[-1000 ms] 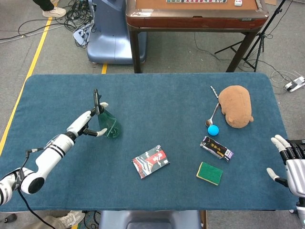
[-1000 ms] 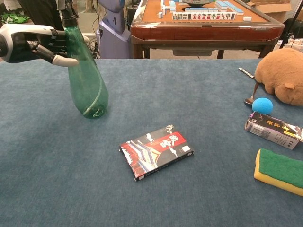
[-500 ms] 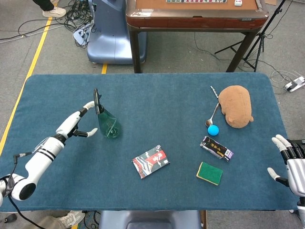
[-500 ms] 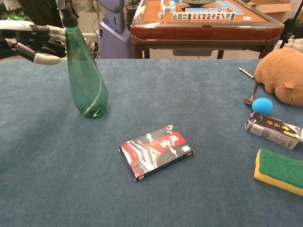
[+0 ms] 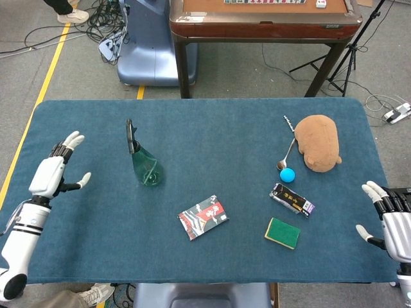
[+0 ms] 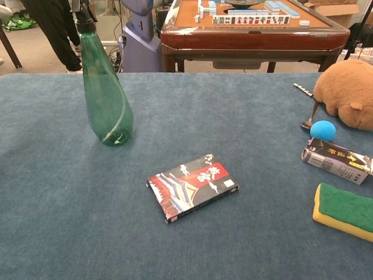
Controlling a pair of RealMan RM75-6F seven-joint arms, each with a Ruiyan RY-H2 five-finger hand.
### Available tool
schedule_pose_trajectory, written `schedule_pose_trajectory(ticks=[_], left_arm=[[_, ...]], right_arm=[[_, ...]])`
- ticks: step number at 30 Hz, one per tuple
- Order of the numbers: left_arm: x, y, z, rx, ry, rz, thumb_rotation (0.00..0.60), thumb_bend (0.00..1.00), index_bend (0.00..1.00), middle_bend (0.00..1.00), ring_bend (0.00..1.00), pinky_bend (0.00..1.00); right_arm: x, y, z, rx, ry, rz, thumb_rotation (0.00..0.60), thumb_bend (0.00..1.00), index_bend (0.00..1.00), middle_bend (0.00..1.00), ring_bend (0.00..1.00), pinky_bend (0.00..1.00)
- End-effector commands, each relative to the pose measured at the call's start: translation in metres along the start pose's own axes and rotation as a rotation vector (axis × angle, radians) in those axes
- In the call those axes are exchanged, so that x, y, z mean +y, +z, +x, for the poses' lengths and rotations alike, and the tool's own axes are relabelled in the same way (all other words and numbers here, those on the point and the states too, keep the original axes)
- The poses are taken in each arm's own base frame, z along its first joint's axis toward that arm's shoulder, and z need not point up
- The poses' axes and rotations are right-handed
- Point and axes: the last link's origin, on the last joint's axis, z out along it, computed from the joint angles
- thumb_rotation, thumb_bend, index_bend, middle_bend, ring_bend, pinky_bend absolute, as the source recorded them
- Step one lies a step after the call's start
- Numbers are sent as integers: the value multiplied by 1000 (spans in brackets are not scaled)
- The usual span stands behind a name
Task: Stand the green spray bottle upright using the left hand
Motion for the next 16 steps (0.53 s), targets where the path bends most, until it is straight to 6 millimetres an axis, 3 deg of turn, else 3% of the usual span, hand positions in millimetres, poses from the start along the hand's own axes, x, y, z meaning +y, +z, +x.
schedule_pose_trajectory(ticks=[1, 16], left_arm=[[-17, -38, 3, 27, 143, 75, 600, 361, 75, 0, 0, 0], [-24, -117, -5, 71, 307, 174, 600, 361, 75, 0, 0, 0]], right_arm=[[-1, 2, -3, -5, 13, 14, 600, 164, 168, 166, 117, 162], [-9, 5, -7, -25, 54, 58, 600, 174, 168, 167, 117, 162]])
